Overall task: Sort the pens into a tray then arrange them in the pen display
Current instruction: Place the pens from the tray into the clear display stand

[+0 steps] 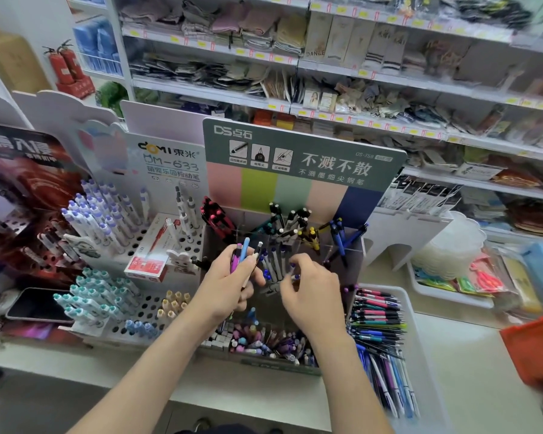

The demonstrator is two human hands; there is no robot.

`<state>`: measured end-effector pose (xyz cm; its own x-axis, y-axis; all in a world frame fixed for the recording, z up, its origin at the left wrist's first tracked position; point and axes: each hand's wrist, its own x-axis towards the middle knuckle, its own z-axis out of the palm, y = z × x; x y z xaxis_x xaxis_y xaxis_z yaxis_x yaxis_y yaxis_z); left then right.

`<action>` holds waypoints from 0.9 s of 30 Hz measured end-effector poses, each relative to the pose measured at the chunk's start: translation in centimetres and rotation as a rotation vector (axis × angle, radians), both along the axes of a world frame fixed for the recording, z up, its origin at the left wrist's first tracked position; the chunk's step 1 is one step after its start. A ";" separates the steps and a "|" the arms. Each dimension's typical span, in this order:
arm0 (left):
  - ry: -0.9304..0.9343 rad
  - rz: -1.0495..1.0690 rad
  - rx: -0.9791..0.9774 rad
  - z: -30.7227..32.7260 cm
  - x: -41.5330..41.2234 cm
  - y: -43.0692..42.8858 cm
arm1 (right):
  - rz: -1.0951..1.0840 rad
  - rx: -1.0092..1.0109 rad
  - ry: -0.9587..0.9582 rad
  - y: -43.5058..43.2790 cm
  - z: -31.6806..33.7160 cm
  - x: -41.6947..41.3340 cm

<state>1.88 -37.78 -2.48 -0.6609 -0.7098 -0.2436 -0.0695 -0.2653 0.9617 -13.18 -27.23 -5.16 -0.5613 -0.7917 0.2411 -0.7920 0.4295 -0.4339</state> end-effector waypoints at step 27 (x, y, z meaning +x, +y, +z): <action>-0.144 -0.135 -0.312 1.9 0.0 0.3 | -0.065 -0.732 0.053 -1.9 5.3 -1.5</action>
<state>1.83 -37.50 -0.63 -0.7285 -0.6732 -0.1265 -0.2248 0.0605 0.9725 -14.72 -29.12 0.16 -0.5742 -0.3834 0.7234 -0.8030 0.0912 -0.5890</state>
